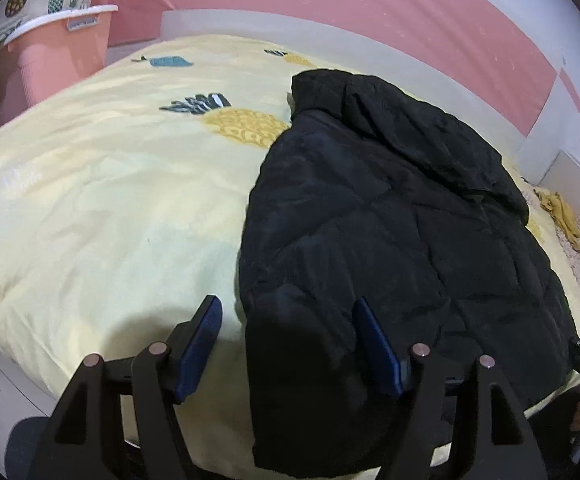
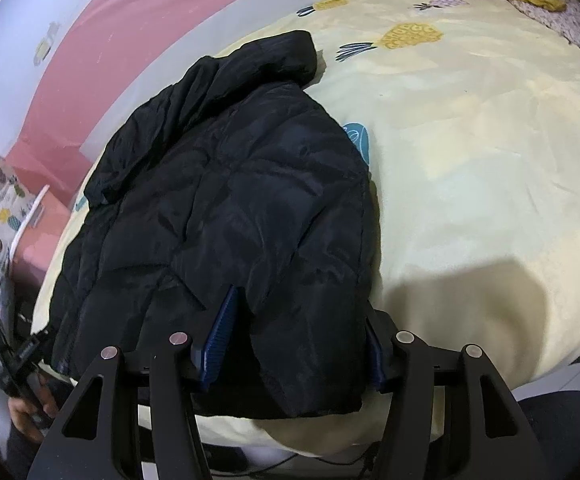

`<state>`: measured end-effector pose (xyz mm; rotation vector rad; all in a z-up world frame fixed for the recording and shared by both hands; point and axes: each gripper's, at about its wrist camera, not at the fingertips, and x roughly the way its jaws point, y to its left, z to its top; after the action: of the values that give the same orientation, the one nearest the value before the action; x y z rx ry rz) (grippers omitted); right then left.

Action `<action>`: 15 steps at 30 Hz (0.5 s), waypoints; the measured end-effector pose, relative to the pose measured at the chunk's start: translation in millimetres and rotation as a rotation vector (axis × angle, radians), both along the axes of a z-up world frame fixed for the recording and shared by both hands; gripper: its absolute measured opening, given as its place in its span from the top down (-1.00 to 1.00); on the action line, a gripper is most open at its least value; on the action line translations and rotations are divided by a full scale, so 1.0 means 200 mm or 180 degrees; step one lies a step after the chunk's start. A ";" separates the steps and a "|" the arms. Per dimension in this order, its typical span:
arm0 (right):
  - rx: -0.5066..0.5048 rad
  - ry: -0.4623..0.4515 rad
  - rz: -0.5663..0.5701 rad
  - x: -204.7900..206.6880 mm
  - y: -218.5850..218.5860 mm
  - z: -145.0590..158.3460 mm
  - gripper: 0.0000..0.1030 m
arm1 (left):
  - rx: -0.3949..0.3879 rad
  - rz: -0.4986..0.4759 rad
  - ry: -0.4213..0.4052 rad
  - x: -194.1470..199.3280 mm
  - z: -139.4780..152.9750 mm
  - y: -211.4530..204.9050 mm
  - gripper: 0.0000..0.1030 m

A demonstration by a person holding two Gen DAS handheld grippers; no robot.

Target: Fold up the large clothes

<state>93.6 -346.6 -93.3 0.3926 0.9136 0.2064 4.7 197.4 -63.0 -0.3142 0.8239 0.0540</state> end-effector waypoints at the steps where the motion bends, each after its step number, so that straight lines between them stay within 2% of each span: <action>1: 0.0003 0.0013 -0.0004 0.00 0.00 0.00 -0.10 | 0.0007 -0.0013 -0.0005 -0.01 0.00 -0.01 -0.37; 5: 0.0046 0.0051 -0.0022 -0.04 0.02 -0.01 -0.08 | -0.0077 -0.0101 0.0007 -0.03 -0.02 -0.08 -0.36; 8: 0.0032 0.0036 -0.0006 -0.03 0.02 -0.02 -0.07 | 0.0017 -0.0104 -0.0010 -0.03 -0.03 -0.12 -0.36; 11: 0.0094 0.0043 -0.0033 0.01 0.02 -0.02 -0.03 | -0.0083 -0.0103 -0.0024 0.02 -0.04 -0.10 -0.36; 15: 0.0140 0.0047 -0.0091 0.05 0.03 -0.03 0.17 | -0.0127 -0.0101 -0.0001 0.09 -0.05 -0.08 -0.27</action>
<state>104.3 -341.6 -99.5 0.4480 0.9187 0.1980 21.9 180.5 -72.1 -0.3385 0.8301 0.0079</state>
